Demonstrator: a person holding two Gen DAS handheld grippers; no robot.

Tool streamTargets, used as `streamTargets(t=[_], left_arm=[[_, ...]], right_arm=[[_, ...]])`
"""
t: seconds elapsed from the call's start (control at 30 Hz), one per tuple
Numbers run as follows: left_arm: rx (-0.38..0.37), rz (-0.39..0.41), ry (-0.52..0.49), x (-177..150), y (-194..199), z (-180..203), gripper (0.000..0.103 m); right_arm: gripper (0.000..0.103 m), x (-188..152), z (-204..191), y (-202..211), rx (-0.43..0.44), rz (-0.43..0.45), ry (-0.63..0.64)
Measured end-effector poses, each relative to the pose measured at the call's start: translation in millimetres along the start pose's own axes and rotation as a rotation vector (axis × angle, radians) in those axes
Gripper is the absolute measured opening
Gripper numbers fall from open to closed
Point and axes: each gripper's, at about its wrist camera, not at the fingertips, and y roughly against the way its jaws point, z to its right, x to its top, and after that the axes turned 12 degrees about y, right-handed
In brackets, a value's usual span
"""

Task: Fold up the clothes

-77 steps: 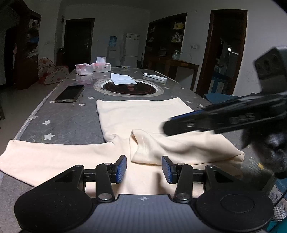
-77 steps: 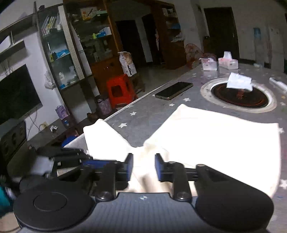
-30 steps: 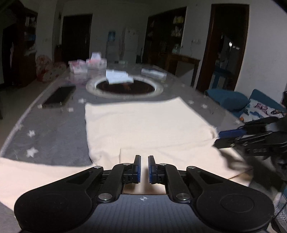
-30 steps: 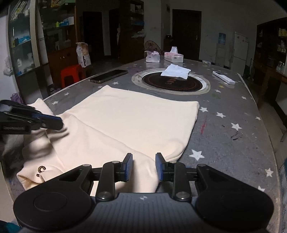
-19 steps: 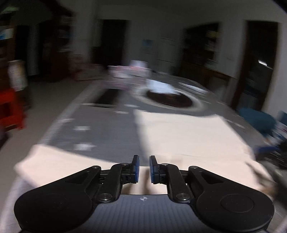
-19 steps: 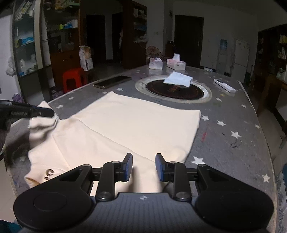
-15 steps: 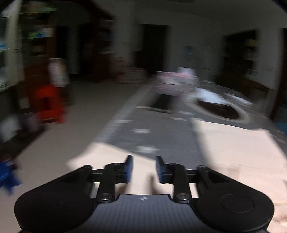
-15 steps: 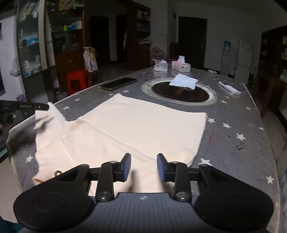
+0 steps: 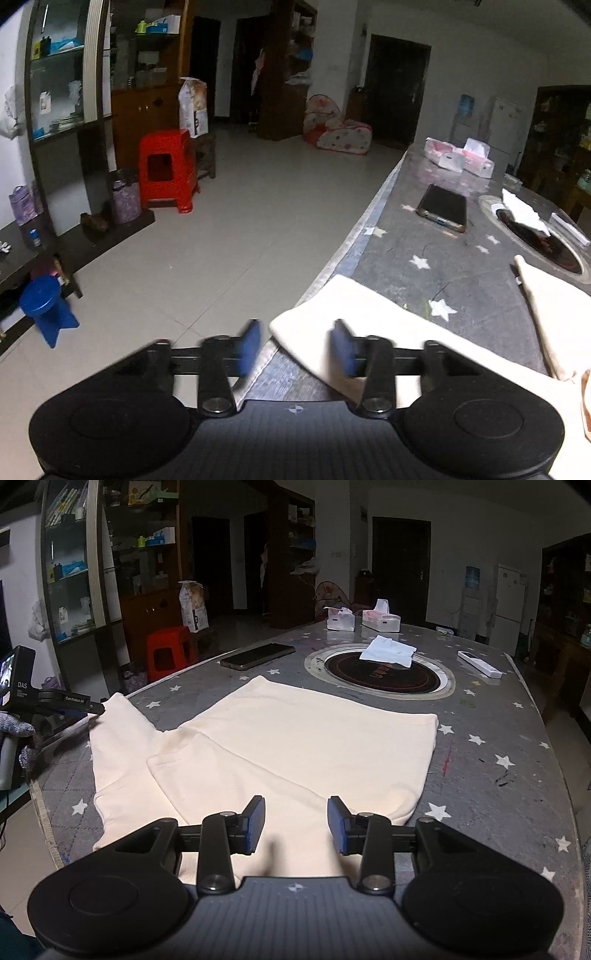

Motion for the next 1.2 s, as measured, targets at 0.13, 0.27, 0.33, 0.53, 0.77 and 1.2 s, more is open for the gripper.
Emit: streamTargets(t=[0.13, 0.27, 0.33, 0.53, 0.77, 1.2], left_arm=[[-0.062, 0.024, 0.041, 7.9, 16.2, 6.7, 0.006], [-0.223, 0.044, 0.018, 14.3, 48.9, 40.7, 0.006], [-0.33, 0.045, -0.012, 14.7, 66.9, 64.8, 0.006], [-0.65, -0.013, -0.115, 3.3, 105.6, 144.9, 0.006], [-0.867, -0.165, -0.213, -38.7, 113.1, 220.4, 0.006], [-0.868, -0.361, -0.394, -109.2, 96.7, 238.6, 0.027]], right_arm=[[0.037, -2.0, 1.5, 5.0, -0.01, 0.009, -0.012], [0.037, -6.0, 4.8, 11.1, -0.017, 0.025, -0.04], [0.037, -8.2, 6.6, 14.0, -0.019, 0.033, -0.056], [0.037, -19.9, 16.3, 26.8, -0.04, 0.054, -0.107], [0.037, -38.5, 33.5, 44.3, -0.09, 0.058, -0.171], [0.037, -46.2, 41.9, 46.7, -0.098, 0.057, -0.216]])
